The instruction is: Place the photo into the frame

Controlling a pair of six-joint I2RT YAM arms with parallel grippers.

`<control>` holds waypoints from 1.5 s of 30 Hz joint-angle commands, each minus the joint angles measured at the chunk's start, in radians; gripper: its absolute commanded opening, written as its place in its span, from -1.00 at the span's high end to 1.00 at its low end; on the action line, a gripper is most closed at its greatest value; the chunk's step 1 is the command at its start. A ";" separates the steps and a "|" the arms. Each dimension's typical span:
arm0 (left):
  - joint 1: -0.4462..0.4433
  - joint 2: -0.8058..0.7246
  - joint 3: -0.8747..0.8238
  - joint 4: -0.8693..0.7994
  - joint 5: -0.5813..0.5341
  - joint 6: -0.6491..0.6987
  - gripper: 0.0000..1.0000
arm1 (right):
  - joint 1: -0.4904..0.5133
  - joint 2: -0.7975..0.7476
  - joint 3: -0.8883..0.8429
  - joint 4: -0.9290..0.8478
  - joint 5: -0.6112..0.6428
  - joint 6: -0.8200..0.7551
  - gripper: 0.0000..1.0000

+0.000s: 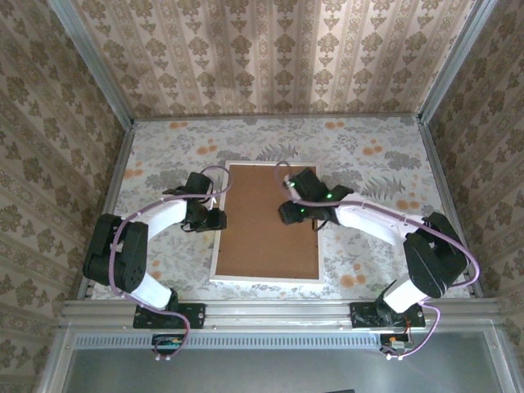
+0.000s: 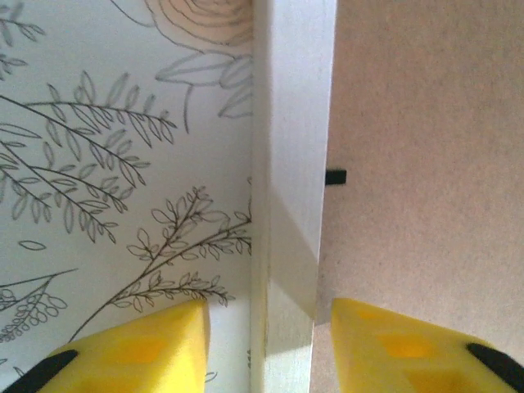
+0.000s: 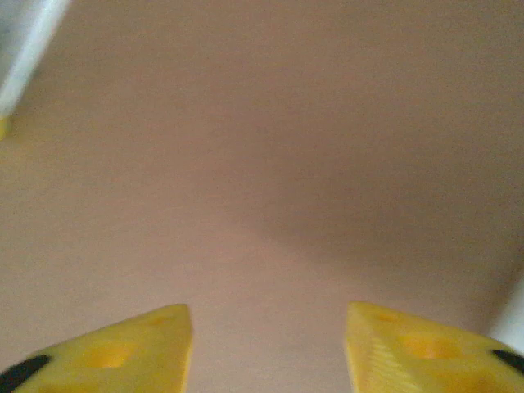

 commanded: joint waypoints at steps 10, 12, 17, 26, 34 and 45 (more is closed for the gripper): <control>0.001 -0.007 0.096 0.052 -0.046 -0.017 -0.09 | -0.270 0.160 0.039 -0.052 0.017 0.122 -0.32; -0.001 -0.040 0.085 0.058 -0.068 -0.012 -0.10 | -0.272 0.207 0.057 -0.042 -0.015 0.127 -0.21; -0.041 -0.124 0.059 0.099 -0.071 0.017 -0.16 | -0.269 0.297 0.106 -0.038 -0.069 0.147 0.19; -0.267 -0.255 -0.003 0.252 0.022 0.183 -0.24 | -0.287 0.362 0.195 -0.072 -0.039 0.152 0.86; -0.643 -0.103 0.096 0.316 0.017 0.494 -0.26 | -0.331 0.463 0.330 -0.028 -0.115 0.216 0.96; -0.796 0.132 0.193 0.227 0.008 0.691 -0.16 | -0.379 0.476 0.359 -0.028 -0.185 0.180 0.37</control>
